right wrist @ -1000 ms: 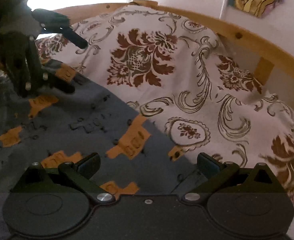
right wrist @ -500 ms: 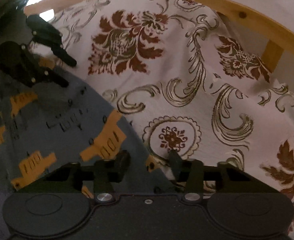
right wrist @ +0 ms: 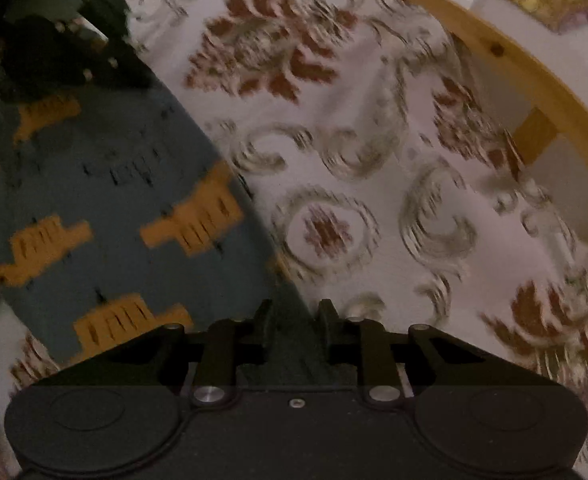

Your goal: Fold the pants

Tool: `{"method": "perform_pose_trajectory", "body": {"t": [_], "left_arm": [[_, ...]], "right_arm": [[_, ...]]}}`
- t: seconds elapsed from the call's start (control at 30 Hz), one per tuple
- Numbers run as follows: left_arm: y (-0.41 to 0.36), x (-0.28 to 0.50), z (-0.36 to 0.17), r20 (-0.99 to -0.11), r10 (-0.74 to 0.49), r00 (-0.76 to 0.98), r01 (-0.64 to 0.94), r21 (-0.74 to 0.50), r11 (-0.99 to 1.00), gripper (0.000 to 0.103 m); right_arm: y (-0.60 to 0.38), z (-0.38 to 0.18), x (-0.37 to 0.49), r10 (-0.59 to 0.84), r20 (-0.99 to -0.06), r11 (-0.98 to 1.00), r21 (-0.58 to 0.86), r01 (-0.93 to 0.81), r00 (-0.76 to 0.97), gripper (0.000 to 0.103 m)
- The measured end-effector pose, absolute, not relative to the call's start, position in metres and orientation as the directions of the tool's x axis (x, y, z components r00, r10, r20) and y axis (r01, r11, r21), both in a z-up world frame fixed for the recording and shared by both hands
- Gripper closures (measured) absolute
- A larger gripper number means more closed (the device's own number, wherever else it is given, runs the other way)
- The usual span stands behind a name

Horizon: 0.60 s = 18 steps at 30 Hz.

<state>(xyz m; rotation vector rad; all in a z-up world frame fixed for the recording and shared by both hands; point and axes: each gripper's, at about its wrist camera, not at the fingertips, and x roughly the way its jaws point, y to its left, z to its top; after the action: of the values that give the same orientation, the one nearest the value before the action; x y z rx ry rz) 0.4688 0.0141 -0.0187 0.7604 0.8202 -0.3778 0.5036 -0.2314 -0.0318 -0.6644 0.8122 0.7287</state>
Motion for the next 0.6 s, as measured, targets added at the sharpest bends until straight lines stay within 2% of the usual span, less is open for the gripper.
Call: {"method": "perform_pose_trajectory", "body": {"t": [0.17,0.2,0.23,0.6], "left_arm": [[0.014,0.465,-0.025,-0.754,0.014,0.657,0.550,0.491,0.676,0.101],[0.013,0.465,-0.027,-0.754,0.019,0.657,0.547,0.495,0.675,0.101],[0.013,0.465,-0.028,-0.754,0.026,0.656,0.543,0.496,0.677,0.101],[0.013,0.460,-0.016,-0.719,0.018,0.695,0.478,0.480,0.736,0.102]], "right_arm": [[-0.247,-0.041,0.521,0.285,-0.841,0.648,-0.184,-0.739,0.460,0.082],[-0.248,-0.045,0.522,0.276,-0.850,0.655,-0.175,-0.735,0.449,0.090],[-0.248,-0.049,0.524,0.267,-0.853,0.662,-0.176,-0.729,0.448,0.102],[-0.259,-0.029,0.508,0.296,-0.784,0.672,-0.234,-0.702,0.546,0.103]]}}
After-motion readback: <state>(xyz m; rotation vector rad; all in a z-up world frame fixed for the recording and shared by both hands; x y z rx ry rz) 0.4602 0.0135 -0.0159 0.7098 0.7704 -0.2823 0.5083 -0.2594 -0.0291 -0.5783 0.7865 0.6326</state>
